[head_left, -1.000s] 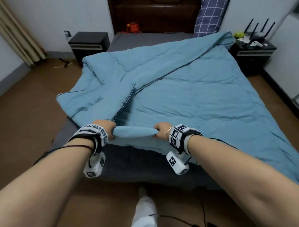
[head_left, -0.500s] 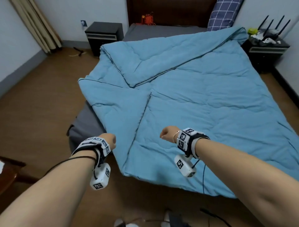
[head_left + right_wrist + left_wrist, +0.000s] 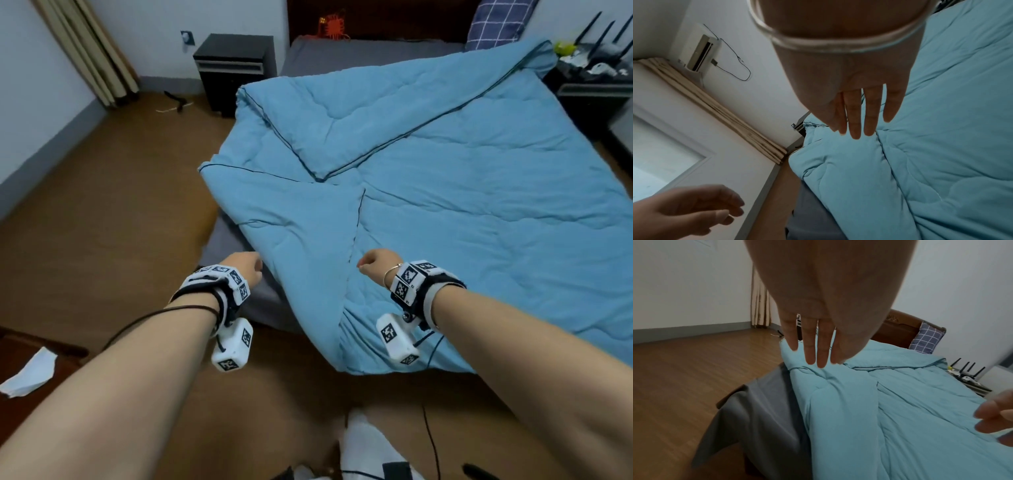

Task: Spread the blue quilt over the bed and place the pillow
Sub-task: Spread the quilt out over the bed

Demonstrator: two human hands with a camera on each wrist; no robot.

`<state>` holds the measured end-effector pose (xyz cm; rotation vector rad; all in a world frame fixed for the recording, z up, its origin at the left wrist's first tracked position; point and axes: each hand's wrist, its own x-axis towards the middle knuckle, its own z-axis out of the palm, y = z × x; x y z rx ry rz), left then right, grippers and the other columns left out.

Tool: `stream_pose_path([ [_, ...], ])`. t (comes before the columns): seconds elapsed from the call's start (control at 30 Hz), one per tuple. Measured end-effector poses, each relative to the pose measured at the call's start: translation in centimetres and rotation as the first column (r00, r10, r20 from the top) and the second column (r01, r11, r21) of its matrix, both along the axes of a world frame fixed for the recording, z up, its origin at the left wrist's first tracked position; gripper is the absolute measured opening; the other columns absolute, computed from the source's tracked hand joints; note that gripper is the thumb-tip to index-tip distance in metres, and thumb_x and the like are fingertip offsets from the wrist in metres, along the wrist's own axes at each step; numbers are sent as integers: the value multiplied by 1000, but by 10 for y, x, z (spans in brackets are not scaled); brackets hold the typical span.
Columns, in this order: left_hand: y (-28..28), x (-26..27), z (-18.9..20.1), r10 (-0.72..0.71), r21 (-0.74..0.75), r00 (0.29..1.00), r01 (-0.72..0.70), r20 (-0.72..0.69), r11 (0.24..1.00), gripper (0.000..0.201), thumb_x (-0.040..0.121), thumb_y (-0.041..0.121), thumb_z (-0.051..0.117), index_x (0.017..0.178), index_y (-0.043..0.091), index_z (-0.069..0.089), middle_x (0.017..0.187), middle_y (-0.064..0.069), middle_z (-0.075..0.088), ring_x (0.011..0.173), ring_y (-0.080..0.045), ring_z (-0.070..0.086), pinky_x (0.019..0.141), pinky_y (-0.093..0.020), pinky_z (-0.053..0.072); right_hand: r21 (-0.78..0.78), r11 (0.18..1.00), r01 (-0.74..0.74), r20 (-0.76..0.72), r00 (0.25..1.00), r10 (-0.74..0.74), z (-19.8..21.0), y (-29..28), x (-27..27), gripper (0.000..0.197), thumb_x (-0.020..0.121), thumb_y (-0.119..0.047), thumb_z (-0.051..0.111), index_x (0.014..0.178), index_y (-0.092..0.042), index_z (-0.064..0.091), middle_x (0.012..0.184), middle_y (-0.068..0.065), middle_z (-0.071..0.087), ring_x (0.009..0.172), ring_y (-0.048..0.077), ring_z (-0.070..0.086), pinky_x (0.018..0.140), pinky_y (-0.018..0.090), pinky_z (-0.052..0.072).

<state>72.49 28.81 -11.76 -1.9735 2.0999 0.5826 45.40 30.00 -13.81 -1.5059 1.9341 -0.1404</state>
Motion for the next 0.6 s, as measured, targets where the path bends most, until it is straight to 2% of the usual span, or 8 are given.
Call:
stream_pose_path([
  [0.17, -65, -19, -24, -52, 9, 994, 53, -100, 999, 37, 89, 15, 49, 125, 11, 54, 129, -10, 60, 121, -27, 55, 100, -33, 42, 21, 991, 136, 0, 991, -136, -19, -49, -24, 27, 88, -18, 57, 112, -10, 67, 120, 10, 67, 114, 27, 59, 92, 28, 46],
  [0.3, -130, -32, -45, -47, 12, 989, 49, -142, 999, 38, 88, 11, 49, 126, 9, 54, 133, -9, 58, 121, -26, 54, 103, -32, 41, 72, 979, 193, 11, 981, -194, -48, -115, -33, 32, 87, -21, 59, 117, -10, 62, 122, 10, 65, 115, 27, 59, 92, 28, 45],
  [0.43, -207, -30, -69, 4, -2, 984, -4, -177, 1000, 35, 89, 9, 48, 123, 10, 57, 128, -11, 60, 116, -29, 57, 102, -35, 44, 149, 954, 260, 52, 961, -270, -90, -193, -32, 49, 86, -28, 62, 130, -10, 51, 131, 12, 58, 120, 28, 55, 97, 29, 42],
  [0.6, -271, -4, -101, 99, 39, 977, -93, -188, 995, 35, 90, 9, 47, 124, 9, 55, 127, -11, 59, 113, -30, 57, 98, -34, 44, 271, 895, 353, 71, 920, -385, -140, -269, -18, 79, 83, -35, 67, 144, -7, 25, 143, 18, 42, 127, 36, 48, 105, 42, 41],
])
